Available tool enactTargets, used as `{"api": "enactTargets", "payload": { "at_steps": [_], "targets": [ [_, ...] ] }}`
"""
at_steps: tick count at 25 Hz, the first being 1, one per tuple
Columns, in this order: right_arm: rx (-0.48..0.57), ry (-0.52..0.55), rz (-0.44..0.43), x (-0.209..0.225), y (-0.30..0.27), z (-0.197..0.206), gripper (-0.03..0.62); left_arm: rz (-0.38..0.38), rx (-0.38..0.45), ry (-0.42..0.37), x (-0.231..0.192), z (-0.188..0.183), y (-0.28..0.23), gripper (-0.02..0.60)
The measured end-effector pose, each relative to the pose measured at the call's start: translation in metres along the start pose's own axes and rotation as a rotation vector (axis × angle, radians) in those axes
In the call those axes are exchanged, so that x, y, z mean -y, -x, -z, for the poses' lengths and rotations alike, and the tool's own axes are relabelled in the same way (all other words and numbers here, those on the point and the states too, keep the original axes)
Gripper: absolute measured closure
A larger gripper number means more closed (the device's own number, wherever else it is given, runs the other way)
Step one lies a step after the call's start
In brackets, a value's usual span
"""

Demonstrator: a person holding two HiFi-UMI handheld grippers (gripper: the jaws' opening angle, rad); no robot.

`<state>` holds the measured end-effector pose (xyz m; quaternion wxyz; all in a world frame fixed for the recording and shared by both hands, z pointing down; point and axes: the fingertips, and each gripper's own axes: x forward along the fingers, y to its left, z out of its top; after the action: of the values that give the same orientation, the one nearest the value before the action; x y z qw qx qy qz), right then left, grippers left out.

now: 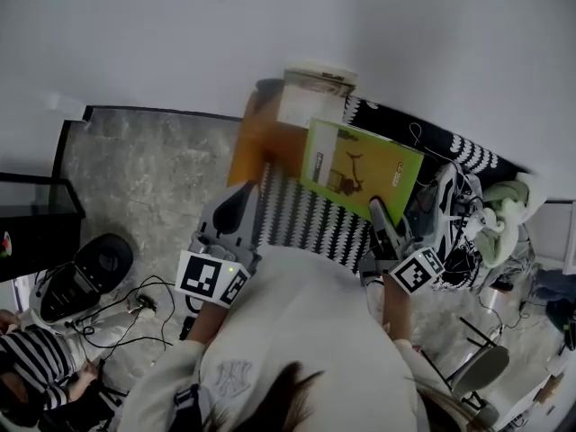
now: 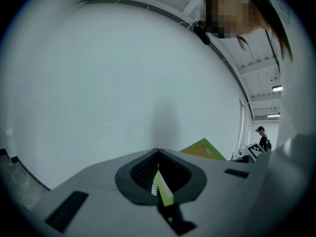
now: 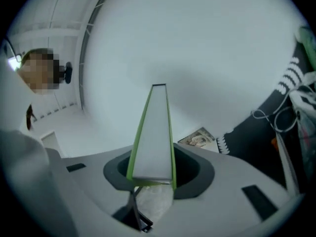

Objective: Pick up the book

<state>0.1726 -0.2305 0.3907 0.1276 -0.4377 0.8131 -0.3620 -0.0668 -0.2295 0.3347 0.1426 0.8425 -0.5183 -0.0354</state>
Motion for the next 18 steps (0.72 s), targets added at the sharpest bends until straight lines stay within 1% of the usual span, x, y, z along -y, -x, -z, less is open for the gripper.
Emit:
{"api": "enactTargets", "payload": {
  "at_steps": [3,6,14,18],
  "targets": [
    [-0.032,0.162,0.000,-0.021,0.004,-0.001,0.445,0.004,0.004,-0.005,0.002,0.000,0.002,0.572],
    [-0.064,0.271,-0.025,-0.043,0.009,0.000,0.444,0.011,0.005,-0.008,0.006,0.001,0.004,0.572],
    [-0.116,0.344,-0.089,-0.076,0.008,0.006,0.445,0.029,-0.008,-0.013,0.010,0.003,0.000,0.572],
    [-0.137,0.351,-0.113,-0.085,0.008,0.011,0.445,0.029,-0.011,-0.014,0.012,0.003,0.002,0.572]
  ]
}}
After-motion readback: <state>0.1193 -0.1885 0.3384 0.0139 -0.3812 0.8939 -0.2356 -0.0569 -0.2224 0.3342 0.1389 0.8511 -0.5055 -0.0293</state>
